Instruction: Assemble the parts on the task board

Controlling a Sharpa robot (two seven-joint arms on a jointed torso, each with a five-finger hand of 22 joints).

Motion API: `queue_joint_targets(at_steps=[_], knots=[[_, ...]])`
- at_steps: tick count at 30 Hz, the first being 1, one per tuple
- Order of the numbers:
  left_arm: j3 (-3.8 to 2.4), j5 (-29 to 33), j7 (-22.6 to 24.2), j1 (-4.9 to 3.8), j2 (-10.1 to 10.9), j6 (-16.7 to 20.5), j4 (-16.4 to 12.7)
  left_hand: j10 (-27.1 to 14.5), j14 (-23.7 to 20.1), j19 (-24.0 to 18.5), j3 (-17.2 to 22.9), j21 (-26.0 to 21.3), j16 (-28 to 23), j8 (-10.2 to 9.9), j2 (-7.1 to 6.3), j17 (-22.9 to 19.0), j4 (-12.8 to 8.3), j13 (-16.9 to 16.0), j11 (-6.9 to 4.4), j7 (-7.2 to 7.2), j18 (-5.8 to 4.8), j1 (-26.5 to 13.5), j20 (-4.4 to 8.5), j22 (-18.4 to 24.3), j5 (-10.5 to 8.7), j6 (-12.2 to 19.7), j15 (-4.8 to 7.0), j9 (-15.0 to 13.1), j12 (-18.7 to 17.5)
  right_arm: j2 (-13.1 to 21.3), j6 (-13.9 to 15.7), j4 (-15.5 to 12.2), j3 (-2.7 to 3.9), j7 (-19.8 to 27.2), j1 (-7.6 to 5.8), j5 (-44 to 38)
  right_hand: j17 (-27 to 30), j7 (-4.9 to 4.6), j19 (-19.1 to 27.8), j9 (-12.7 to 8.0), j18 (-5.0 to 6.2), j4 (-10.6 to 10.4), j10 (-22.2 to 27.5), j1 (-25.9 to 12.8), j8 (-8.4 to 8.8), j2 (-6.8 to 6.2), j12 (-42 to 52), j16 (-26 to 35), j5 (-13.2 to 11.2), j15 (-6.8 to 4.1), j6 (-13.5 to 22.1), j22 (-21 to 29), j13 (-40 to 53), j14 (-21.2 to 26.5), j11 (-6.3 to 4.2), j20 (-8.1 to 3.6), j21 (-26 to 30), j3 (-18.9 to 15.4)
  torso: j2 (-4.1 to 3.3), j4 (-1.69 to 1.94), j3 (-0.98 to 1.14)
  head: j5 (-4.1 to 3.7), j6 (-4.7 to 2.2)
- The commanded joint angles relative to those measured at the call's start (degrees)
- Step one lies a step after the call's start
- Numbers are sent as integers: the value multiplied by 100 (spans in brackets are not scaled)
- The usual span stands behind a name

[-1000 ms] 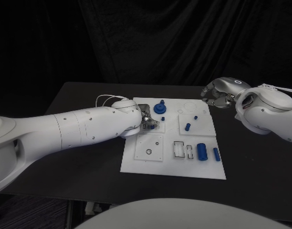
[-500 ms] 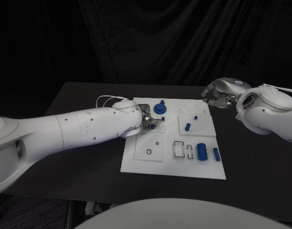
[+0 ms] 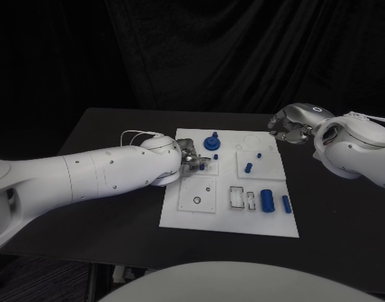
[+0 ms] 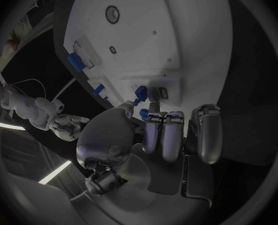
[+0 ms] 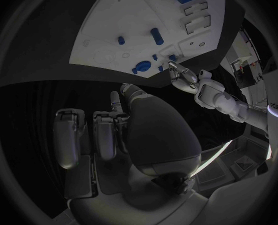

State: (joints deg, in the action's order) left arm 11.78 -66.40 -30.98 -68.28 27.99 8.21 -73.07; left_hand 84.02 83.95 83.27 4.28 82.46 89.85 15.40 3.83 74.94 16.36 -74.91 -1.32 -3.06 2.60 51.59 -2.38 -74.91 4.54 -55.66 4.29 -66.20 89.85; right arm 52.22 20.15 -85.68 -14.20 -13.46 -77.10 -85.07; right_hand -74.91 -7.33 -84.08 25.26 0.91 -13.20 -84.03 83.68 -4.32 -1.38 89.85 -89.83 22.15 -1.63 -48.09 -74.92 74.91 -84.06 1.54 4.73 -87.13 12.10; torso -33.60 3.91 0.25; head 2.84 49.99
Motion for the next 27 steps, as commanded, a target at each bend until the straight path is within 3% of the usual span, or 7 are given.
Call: queue_joint_targets(at_steps=[1, 8, 13, 15, 17, 22, 27], knots=[[29, -229, -2, 26, 142, 277, -82, 598, 605, 38, -69, 14, 15, 63, 30, 1506, -1, -1509, -6, 39, 23, 101, 17, -605, 117, 44, -1, -135, 15, 9, -17, 4, 4, -102, 13, -20, -1509, 0, -331, -8, 9, -1, -597, -29, 27, -26, 15, -17, 21, 41, -18, -1375, 1509, -594, 56, 43, 24, 26, 0, -1, -2, 18, 1], [29, -298, 423, -22, 380, 800, -261, 598, 605, 71, -165, 32, 15, 109, 111, 1506, 6, -1509, -17, 53, 12, 219, 31, -649, 442, 100, 11, -335, 15, 12, 1, 8, 4, -99, 14, -20, -1509, 0, -331, -8, 9, -1, -597, -29, 27, -26, 15, -17, 21, 41, -18, -1375, 1509, -594, 56, 43, 24, 26, -3, -7, -3, 10, 1], [29, -310, 778, -40, 522, 1092, -421, 598, 605, 94, -190, 56, 15, 118, 131, 1506, 20, -1509, -22, 58, 2, 239, 34, -682, 513, 94, 14, -368, 15, 20, 9, 6, 4, -96, 15, -20, -1509, 0, -330, -12, 9, -8, -597, -39, 29, -26, 15, -17, 25, 42, -17, -1375, 1509, -594, 56, 44, 26, 27, 7, -2, 6, 18, 1], [29, -312, 914, -52, 585, 1178, -500, 598, 605, 116, -232, 79, 15, 129, 130, 1506, 19, -1509, -29, 68, -6, 278, 39, -715, 611, 74, 19, -404, 15, 27, 16, 3, 4, -95, 15, -20, -1509, 0, -330, -12, 9, -8, -597, -39, 29, -26, 15, -17, 25, 42, -17, -1375, 1509, -594, 56, 44, 26, 27, 14, -4, 17, 20, 1], [29, -314, 1047, -91, 663, 1210, -601, 598, 605, 151, -299, 118, 15, 152, 133, 1506, 17, -1509, -47, 91, -20, 348, 52, -767, 789, 20, 35, -453, 15, 38, 27, -2, 4, -94, 15, -20, -1509, 0, -330, -12, 9, -8, -597, -39, 29, -26, 15, -17, 25, 42, -17, -1375, 1509, -594, 56, 44, 26, 27, 10, 2, 14, 14, 1], [29, -108, 1179, -312, 788, 1016, -757, 598, 605, 203, -358, 178, 15, 138, 84, 1506, -38, -1509, -69, 111, -43, 664, 72, -847, 908, 8, 55, -512, 15, 65, 47, -19, 4, -86, 15, -20, -1509, 0, -330, -12, 9, -8, -597, -39, 29, -26, 15, -17, 25, 42, -17, -1375, 1509, -594, 56, 44, 26, 27, -8, 0, -6, 12, 1], [29, 211, 983, -643, 821, 300, -714, 598, 605, 209, -380, 187, 15, 65, 61, 1506, -92, -1509, -55, 90, -47, 918, 71, -868, 915, 86, 47, -524, 15, 75, 52, -45, 4, -90, 13, -20, -1509, 1, -332, -14, 8, -13, -597, -45, 29, -24, 15, -17, 29, 42, -18, -1376, 1509, -594, 55, 44, 24, 29, -7, -2, -4, 21, 1]])
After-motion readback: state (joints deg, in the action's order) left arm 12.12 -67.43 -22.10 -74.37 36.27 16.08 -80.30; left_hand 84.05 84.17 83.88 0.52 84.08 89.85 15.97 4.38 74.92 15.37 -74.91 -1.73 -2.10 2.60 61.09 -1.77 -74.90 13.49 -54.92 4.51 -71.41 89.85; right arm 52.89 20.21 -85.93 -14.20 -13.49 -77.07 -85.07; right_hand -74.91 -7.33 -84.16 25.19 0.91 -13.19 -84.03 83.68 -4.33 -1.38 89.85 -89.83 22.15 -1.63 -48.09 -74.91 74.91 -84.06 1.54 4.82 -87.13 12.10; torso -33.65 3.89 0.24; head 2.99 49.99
